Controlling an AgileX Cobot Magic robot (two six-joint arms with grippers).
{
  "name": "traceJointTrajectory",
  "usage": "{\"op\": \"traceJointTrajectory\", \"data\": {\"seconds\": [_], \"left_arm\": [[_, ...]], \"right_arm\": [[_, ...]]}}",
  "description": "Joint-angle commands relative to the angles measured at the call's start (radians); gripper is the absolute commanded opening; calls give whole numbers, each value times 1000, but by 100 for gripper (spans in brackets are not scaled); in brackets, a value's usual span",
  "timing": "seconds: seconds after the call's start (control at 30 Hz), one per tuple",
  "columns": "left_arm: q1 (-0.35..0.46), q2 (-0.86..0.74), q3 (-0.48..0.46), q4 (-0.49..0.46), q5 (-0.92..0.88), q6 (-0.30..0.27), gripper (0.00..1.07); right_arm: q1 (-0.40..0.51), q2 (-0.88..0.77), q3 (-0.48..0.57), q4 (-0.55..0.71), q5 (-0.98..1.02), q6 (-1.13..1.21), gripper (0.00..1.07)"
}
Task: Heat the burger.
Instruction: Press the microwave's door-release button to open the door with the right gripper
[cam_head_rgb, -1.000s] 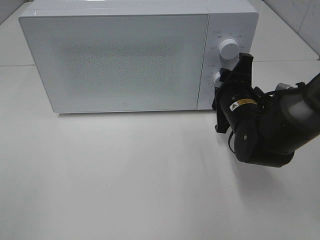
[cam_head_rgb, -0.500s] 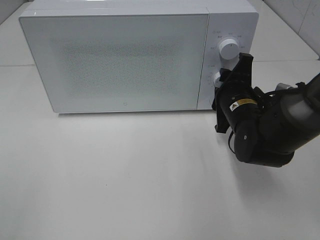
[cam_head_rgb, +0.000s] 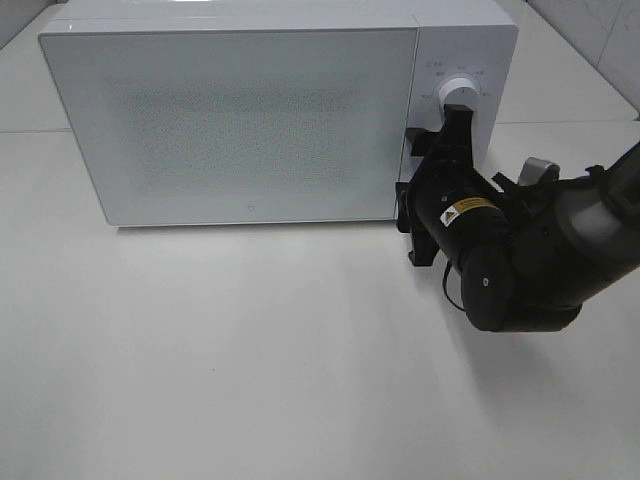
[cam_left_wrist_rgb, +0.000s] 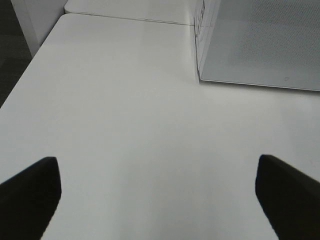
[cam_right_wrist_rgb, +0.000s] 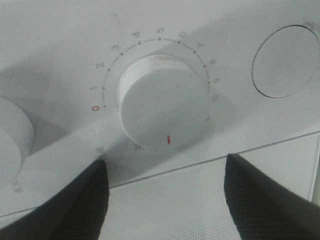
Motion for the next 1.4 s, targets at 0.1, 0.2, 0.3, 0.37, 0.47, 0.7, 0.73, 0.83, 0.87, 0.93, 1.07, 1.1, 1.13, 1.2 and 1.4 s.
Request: {"op": "traceJointTrajectory", "data": {"seconds": [0.1,0.2,0.3,0.37,0.47,0.7,0.73,0.83,0.87,0.93,1.07,1.1,1.13,1.2,1.4], "left_arm": [[3,-15,3,-6,-13,1,98],[3,-15,3,-6,-13,1,98],[3,-15,3,-6,-13,1,98],[3,-15,3,-6,-13,1,98],[3,-15,3,-6,-13,1,98],[3,-15,3,-6,-13,1,98],[3,-15,3,-6,-13,1,98],[3,-15,3,-6,-13,1,98],[3,-15,3,-6,-13,1,98],[3,-15,3,-6,-13,1,98],[3,-15,3,-6,-13,1,98],[3,-15,3,-6,-13,1,98],[3,-15,3,-6,-13,1,98],[3,-15,3,-6,-13,1,98],[3,-15,3,-6,-13,1,98]], "right_arm": [[-10,-3,-24,-1,-235,-22,64],[-10,-3,-23,-1,-235,-22,64],[-10,-23,3,-3,-231,-21,64],[-10,-46,33,-3,-230,-37,64],[-10,-67,68,-3,-231,-65,64],[-10,-121,167,-12,-230,-68,64],[-10,-121,167,-12,-230,-68,64],[-10,-145,208,-25,-230,-75,64],[-10,-156,221,-34,-231,-84,64],[-10,-179,245,-54,-231,-129,64],[-10,-250,282,-97,-221,-276,63],[-10,-268,286,-105,-208,-308,62],[-10,-268,286,-105,-208,-308,62],[-10,-312,289,-115,-157,-372,62],[-13,-455,290,-133,64,-668,62]]}}
